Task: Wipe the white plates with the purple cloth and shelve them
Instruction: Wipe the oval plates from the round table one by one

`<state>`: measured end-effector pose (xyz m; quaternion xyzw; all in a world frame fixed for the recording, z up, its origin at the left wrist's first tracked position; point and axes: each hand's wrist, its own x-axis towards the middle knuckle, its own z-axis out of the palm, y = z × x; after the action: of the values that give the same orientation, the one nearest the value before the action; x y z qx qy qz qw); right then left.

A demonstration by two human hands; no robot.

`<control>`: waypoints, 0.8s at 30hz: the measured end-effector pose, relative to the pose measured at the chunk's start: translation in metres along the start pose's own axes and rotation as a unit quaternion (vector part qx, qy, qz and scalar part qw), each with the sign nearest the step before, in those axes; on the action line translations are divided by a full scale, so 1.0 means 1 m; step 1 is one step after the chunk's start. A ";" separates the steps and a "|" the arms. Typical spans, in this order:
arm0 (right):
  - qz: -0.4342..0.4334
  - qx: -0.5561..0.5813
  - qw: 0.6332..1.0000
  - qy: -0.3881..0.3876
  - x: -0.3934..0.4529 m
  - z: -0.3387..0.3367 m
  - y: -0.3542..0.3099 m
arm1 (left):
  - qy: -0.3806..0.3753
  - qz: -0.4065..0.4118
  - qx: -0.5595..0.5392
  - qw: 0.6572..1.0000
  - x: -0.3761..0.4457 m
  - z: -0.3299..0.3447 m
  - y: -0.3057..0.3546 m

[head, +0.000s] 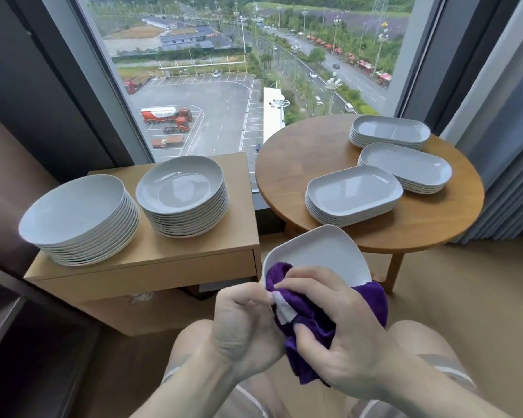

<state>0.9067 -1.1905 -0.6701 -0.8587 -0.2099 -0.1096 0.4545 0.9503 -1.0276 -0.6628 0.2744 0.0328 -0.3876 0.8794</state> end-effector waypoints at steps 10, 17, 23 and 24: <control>-0.007 -0.075 0.997 -0.002 0.001 -0.001 0.021 | 0.088 -0.051 -0.007 0.995 0.008 0.005 -0.020; 0.040 -0.127 0.991 0.034 0.010 -0.011 0.037 | 0.127 -0.027 0.067 0.989 0.009 0.001 -0.017; 0.155 -0.197 0.965 0.073 0.021 -0.038 0.064 | 0.153 0.000 0.103 0.983 0.002 0.003 -0.008; 0.170 -0.207 0.961 0.066 0.021 -0.040 0.067 | 0.155 0.005 0.106 0.982 0.002 0.004 -0.007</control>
<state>0.9565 -1.2518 -0.6891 -0.9479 -0.0033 -0.1282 0.2915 0.9456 -1.0347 -0.6633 0.4226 0.1264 -0.3372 0.8317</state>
